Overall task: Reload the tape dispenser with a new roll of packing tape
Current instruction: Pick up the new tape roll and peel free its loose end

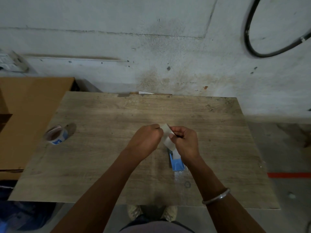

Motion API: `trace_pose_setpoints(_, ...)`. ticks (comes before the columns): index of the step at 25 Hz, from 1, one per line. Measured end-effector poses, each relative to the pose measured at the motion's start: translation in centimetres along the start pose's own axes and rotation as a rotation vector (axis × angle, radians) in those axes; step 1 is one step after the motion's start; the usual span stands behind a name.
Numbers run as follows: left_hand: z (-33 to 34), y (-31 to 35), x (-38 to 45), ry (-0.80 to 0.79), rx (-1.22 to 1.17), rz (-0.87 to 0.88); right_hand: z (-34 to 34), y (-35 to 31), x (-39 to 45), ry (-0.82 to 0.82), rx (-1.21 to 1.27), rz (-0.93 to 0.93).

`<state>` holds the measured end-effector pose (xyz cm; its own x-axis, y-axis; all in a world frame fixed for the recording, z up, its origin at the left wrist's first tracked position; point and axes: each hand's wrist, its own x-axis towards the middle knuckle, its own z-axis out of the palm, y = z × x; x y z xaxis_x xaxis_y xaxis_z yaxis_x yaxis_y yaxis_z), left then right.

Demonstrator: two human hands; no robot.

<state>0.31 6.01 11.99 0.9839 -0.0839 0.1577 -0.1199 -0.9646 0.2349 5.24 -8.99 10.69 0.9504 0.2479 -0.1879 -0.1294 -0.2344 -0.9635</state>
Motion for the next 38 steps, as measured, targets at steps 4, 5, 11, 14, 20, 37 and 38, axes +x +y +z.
trace_pose_setpoints(4, 0.0, -0.4, 0.0, 0.015, -0.145, -0.003, -0.6, 0.2, -0.2, -0.034, -0.048, -0.018)
trace_pose_setpoints(5, 0.1, -0.6, -0.1, 0.024, -0.183, -0.003, -0.8, 0.3, -0.1, -0.047, -0.060, -0.023)
trace_pose_setpoints(11, 0.8, -0.4, -1.0, 0.046, -0.319, -0.042, -1.6, 0.4, 0.0, -0.116, -0.055, -0.036)
trace_pose_setpoints(14, 0.9, -0.8, -1.0, 0.094, -0.357, -0.135, -1.8, 0.4, 0.0, -0.160, -0.039, -0.027)
trace_pose_setpoints(20, -0.7, -1.0, -1.1, -0.061, -0.670, -0.174, -2.1, -0.4, 0.2, -0.247, 0.074, -0.024)
trace_pose_setpoints(37, -1.2, 1.8, -2.4, -0.212, -0.573, -0.120, -2.1, -1.2, 0.3, -0.380, -0.031, -0.152)
trace_pose_setpoints(38, -1.2, 1.7, -2.4, -0.216, -0.590, -0.120, -2.1, -1.1, 0.3, -0.386, -0.024, -0.157)
